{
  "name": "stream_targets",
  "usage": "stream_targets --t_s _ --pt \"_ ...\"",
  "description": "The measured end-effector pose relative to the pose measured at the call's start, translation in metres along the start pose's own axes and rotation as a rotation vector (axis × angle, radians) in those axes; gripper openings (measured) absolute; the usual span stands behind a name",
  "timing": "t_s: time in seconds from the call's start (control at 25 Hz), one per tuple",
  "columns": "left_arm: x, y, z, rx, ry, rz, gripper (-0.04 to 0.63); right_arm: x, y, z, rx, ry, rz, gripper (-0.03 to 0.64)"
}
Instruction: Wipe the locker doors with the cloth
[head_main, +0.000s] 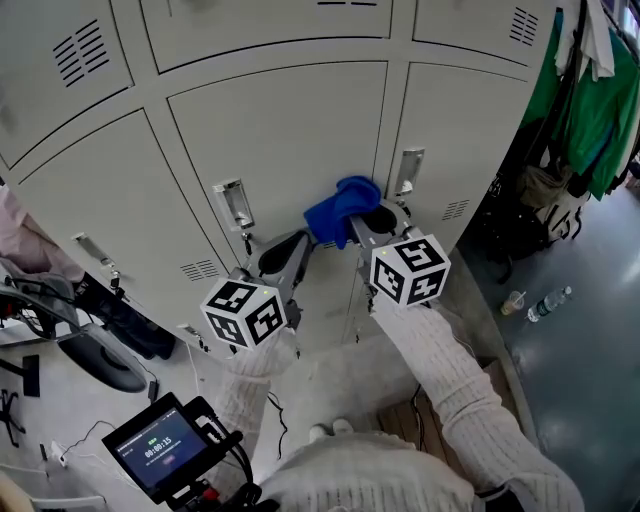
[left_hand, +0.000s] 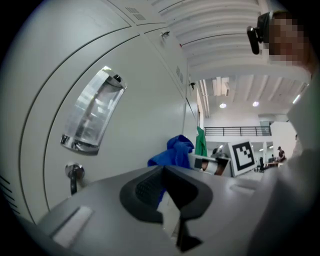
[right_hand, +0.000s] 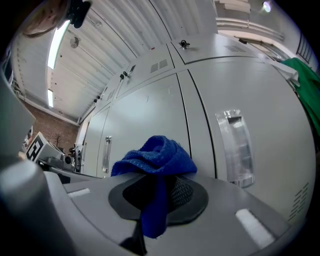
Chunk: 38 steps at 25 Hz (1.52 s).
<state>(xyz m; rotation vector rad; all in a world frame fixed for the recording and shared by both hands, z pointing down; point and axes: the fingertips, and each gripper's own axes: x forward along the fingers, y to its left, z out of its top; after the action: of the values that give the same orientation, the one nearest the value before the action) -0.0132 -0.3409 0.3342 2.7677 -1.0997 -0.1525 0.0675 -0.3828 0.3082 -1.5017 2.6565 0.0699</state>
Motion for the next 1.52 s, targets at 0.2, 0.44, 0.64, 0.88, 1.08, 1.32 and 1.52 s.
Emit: stream_targets --t_s 0.2,0.44,0.64,0.88,1.08,1.32,1.52 --pt "-0.007 0.002 -0.019 -0.031 0.028 0.011 0.006 -0.004 0.001 -0.035 0.017 0.066 0.008 0.052" --pt "-0.007 0.007 -0.043 -0.060 0.061 0.036 0.006 -0.006 -0.002 -0.078 0.051 0.158 0.005 0.052" --pt "-0.008 0.008 -0.059 -0.092 0.077 0.042 0.006 -0.008 -0.001 -0.107 0.059 0.223 0.006 0.052" --pt "-0.011 0.012 -0.074 -0.117 0.104 0.056 0.006 -0.009 -0.001 -0.141 0.086 0.311 -0.004 0.052" --pt "-0.016 0.011 -0.079 -0.135 0.106 0.059 0.006 -0.011 -0.001 -0.164 0.116 0.382 -0.009 0.052" --pt "-0.018 0.011 -0.083 -0.162 0.106 0.062 0.006 -0.010 0.000 -0.171 0.134 0.408 -0.006 0.052" --pt "-0.016 0.008 -0.088 -0.158 0.123 0.047 0.006 -0.010 0.000 -0.171 0.135 0.426 -0.002 0.052"
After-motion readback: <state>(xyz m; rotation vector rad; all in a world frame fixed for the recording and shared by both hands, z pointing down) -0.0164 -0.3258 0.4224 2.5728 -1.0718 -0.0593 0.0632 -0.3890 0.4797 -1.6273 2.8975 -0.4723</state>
